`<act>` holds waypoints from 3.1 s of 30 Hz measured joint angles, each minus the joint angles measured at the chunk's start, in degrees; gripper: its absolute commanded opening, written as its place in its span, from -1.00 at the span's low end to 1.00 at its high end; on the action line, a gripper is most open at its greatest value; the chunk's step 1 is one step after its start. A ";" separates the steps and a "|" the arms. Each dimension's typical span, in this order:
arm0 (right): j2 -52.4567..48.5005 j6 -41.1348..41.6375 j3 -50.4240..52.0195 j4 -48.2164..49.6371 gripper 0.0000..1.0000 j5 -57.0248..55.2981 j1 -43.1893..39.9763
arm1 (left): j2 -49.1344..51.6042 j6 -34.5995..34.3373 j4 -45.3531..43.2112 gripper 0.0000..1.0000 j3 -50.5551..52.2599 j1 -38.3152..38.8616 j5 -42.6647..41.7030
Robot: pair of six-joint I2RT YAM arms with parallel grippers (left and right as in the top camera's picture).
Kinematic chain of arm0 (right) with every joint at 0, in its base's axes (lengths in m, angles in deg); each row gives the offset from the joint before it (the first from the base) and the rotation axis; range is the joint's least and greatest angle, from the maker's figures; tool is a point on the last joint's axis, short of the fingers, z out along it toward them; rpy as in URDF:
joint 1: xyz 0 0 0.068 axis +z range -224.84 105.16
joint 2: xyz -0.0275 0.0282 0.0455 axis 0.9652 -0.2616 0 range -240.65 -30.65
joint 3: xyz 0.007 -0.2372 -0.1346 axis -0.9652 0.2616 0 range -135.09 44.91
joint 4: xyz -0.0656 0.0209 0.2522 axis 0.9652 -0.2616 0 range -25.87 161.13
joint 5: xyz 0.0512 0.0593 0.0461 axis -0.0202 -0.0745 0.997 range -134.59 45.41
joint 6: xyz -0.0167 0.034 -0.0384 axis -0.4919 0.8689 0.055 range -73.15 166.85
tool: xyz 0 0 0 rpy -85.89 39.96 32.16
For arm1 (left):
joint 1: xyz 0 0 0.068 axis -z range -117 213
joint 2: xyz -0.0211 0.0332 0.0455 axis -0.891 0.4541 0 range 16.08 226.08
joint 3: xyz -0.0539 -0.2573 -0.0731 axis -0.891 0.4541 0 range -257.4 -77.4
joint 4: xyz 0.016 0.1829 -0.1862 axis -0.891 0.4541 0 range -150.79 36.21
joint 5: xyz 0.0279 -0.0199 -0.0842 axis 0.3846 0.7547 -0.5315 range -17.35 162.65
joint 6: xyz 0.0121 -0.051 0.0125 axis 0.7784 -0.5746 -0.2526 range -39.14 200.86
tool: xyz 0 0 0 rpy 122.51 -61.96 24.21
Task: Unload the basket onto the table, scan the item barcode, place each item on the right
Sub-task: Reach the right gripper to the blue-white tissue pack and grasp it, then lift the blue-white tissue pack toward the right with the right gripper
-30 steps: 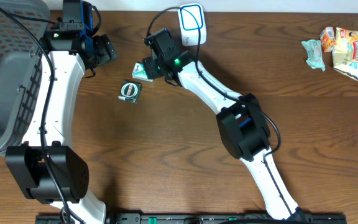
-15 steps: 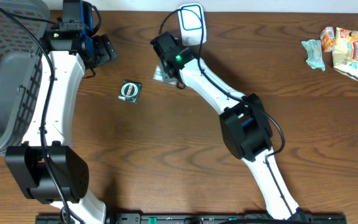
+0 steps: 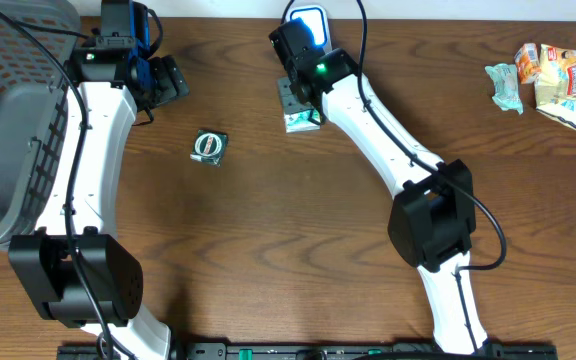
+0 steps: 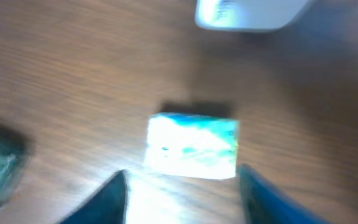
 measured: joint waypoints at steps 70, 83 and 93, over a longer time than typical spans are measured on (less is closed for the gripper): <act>0.13 -4.59 18.18 7.98 -0.98 34.34 -14.86 | 0.00 -0.02 0.00 0.96 0.00 0.00 -0.02; 6.60 -41.99 18.40 1.07 -0.98 73.79 -27.30 | 0.00 -0.02 0.00 0.96 0.00 0.00 -0.02; 6.62 -45.22 18.40 0.22 -0.98 82.25 -30.08 | 0.00 0.00 0.00 0.96 0.00 0.00 -0.02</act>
